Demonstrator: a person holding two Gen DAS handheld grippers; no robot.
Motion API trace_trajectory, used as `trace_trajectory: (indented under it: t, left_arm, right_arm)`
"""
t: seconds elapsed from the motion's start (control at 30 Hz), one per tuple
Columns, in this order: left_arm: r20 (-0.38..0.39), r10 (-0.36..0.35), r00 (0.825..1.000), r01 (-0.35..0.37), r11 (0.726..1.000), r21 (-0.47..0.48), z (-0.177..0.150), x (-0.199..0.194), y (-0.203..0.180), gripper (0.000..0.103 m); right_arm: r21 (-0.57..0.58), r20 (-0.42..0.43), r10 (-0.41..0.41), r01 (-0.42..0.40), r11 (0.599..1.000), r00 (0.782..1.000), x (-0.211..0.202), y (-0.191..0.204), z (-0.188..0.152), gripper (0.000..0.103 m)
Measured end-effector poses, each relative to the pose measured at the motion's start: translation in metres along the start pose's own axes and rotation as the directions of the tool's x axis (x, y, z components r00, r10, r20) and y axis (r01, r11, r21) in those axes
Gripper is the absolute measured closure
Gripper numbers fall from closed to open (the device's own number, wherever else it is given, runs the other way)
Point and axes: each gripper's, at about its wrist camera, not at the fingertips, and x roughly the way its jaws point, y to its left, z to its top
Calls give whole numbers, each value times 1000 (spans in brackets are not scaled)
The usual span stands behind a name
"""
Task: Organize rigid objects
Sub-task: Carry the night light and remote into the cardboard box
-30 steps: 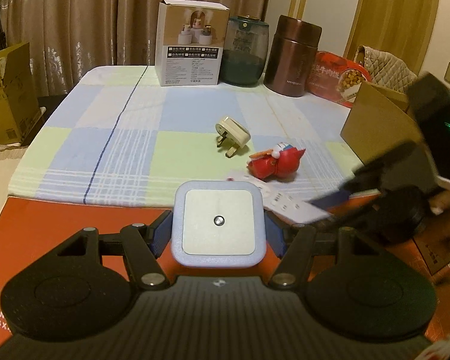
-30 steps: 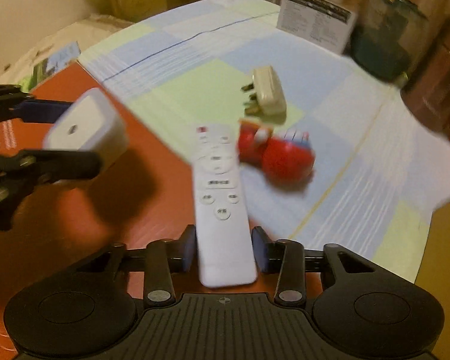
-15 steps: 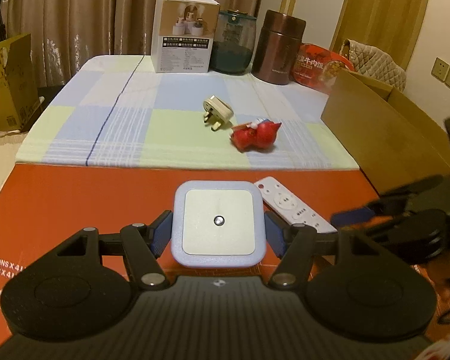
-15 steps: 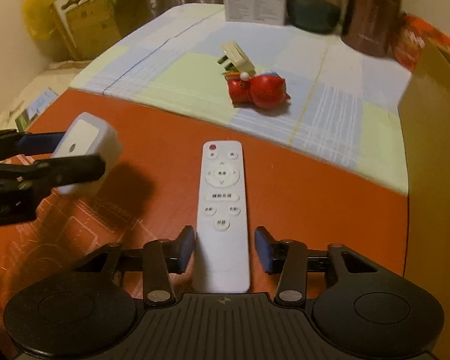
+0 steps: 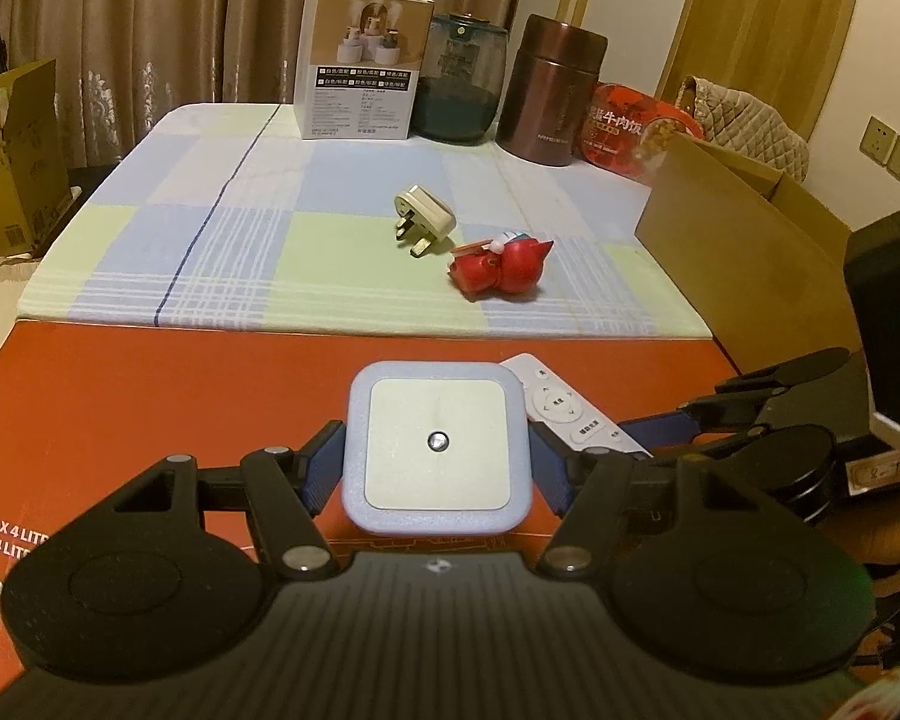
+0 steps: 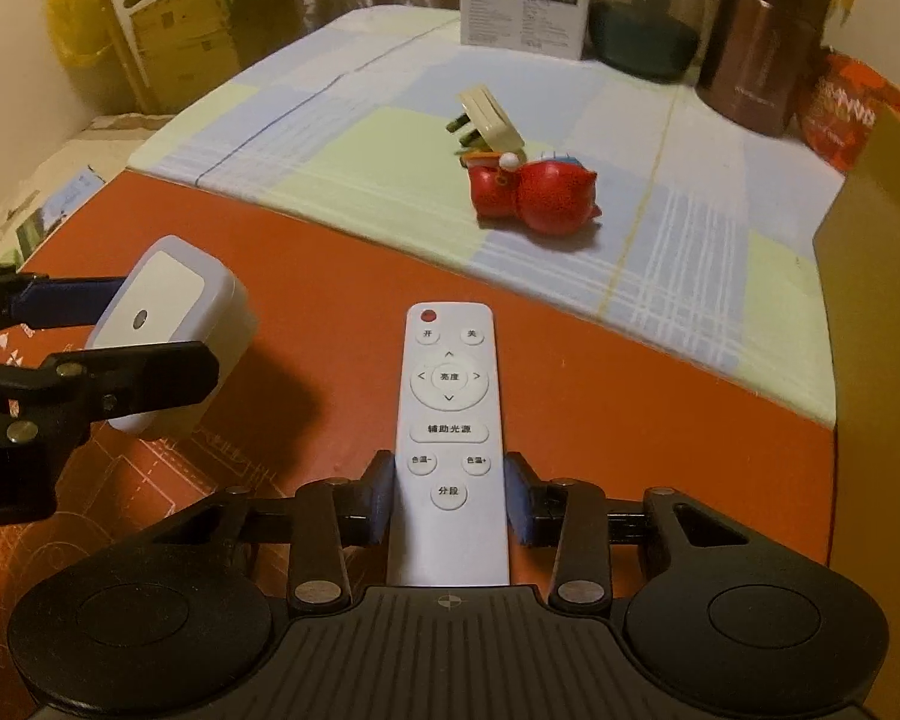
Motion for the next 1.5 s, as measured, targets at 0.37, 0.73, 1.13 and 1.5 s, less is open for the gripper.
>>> trace_trajectory:
  t: [0.37,0.73,1.13,1.5]
  left_arm:
    - [3,-5,1000,5,1000,12,6,-6,-9,42]
    - [75,-80,994,72,992,102,36,-46,-74,42]
    - [89,-227,970,202,952,230,94,-50,-196,42]
    - [12,-220,975,202,915,349,114,-4,-283,42]
  right_arm:
    - [107,97,1,-12,994,995,-57,-3,-7,68]
    - [252,250,-63,-2,968,966,-169,-49,-15,68]
    - [437,281,-246,104,893,928,-265,-169,-42,68]
    - [500,193,-259,133,856,946,-249,-235,-66,68]
